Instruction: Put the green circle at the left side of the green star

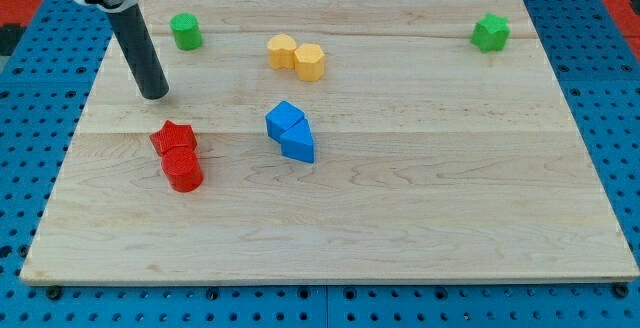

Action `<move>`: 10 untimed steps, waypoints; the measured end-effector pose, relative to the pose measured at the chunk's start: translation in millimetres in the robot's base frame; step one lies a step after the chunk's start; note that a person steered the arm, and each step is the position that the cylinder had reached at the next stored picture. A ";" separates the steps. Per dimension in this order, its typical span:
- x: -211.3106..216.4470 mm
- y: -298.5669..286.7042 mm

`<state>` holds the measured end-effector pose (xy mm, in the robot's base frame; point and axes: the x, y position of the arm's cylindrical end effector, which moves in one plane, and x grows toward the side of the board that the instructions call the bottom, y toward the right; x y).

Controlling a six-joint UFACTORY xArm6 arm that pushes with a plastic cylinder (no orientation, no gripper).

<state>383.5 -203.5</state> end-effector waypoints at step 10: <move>-134.6 227.4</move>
<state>248.9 23.9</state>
